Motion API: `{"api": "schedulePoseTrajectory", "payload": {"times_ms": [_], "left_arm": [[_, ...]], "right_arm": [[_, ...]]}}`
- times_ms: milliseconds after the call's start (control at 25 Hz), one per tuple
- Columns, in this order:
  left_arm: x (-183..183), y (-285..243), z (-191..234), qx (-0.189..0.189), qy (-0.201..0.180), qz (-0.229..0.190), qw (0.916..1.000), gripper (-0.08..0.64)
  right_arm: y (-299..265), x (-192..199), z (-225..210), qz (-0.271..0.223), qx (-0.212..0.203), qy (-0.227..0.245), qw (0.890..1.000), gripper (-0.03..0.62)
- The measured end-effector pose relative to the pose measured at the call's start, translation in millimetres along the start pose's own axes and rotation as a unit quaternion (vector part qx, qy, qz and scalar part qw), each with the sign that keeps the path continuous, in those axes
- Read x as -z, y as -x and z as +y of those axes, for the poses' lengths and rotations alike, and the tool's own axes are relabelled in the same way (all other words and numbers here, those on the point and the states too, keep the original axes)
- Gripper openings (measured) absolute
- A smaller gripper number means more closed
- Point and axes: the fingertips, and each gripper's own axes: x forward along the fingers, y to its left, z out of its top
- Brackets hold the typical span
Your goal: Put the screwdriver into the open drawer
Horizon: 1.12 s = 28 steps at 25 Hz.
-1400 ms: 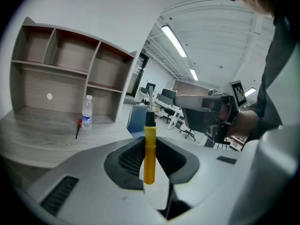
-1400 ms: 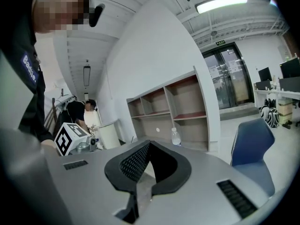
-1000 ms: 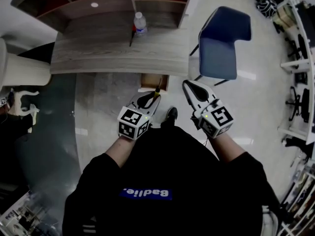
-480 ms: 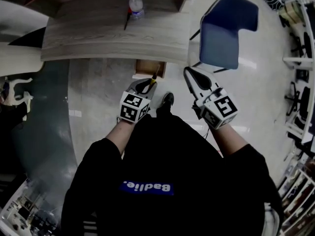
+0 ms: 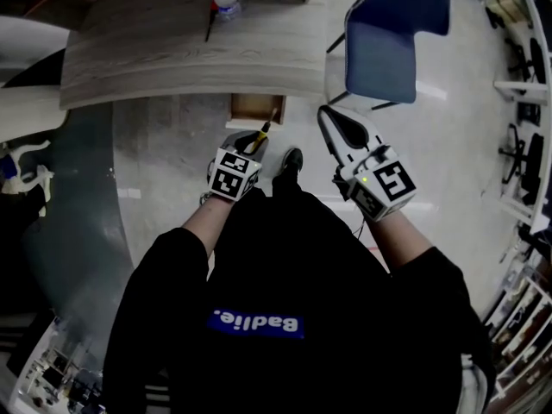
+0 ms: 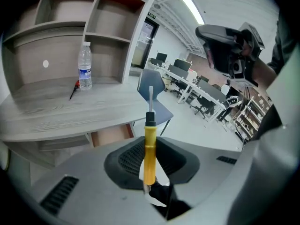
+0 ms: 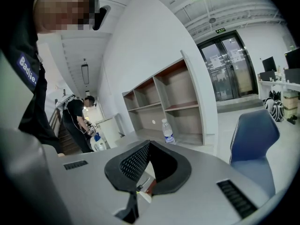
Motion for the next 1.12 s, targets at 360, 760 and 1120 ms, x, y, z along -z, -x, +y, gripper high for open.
{"api": "schedulePoseTrajectory", "payload": {"times_ms": [360,760,1120], "left_arm": [[29,-36,16,0.009,-0.018,0.058,0.9981,0.074],[44,-78,31,0.010,-0.034,0.114,0.9928,0.074],[70,-115,53,0.001,-0.042,0.158,0.9865,0.074]], "right_arm": [[5,17,-11,0.011,0.031,-0.016,0.999,0.029],[7,17,-32,0.010,0.051,-0.023,0.998,0.029],[15,35,-43,0.032,0.079,-0.031,0.996,0.029]]}}
